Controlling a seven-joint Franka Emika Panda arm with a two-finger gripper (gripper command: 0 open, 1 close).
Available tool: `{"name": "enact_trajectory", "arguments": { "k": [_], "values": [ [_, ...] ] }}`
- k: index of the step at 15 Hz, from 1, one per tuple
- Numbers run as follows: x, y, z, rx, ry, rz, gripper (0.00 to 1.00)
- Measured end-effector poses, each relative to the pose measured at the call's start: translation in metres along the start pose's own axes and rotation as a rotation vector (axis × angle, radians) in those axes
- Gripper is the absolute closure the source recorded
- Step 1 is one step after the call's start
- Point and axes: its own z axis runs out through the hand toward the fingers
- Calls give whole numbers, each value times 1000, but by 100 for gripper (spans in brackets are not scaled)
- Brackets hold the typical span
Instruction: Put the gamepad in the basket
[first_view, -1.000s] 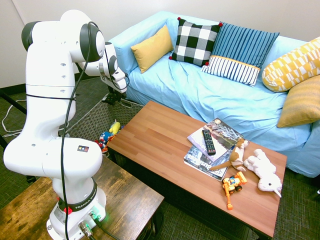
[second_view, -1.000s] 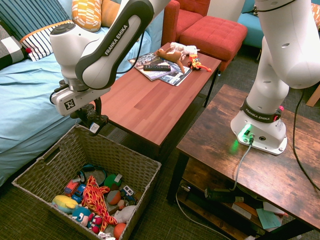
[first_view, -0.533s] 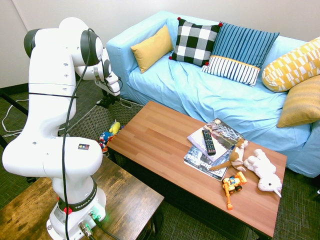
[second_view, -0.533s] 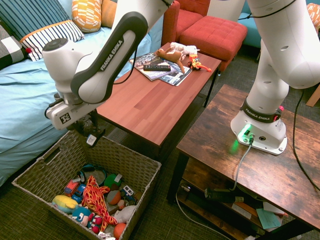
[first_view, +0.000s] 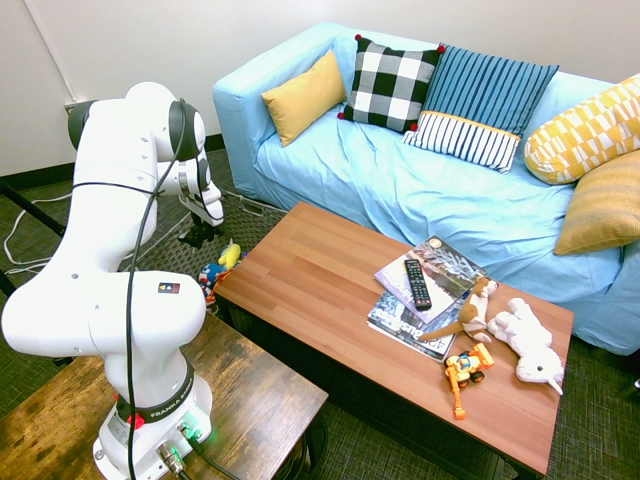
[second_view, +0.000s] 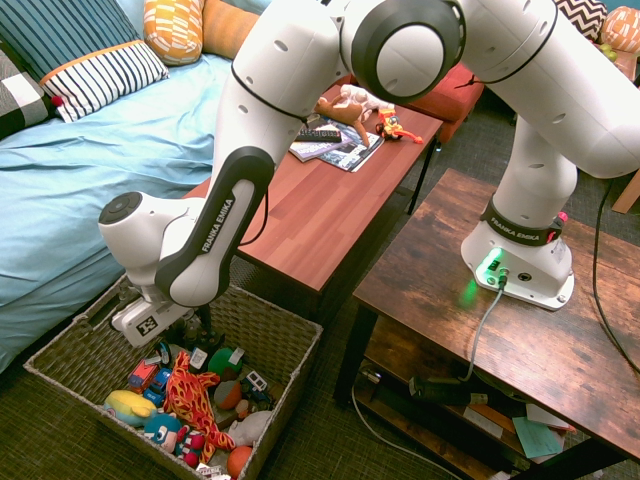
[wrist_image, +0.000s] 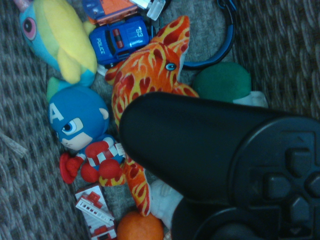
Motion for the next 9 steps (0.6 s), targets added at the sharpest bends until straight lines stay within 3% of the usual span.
{"name": "enact_trajectory", "arguments": {
  "k": [9],
  "values": [
    [-4,-10,0,5,-10,-16,0]
  ]
}}
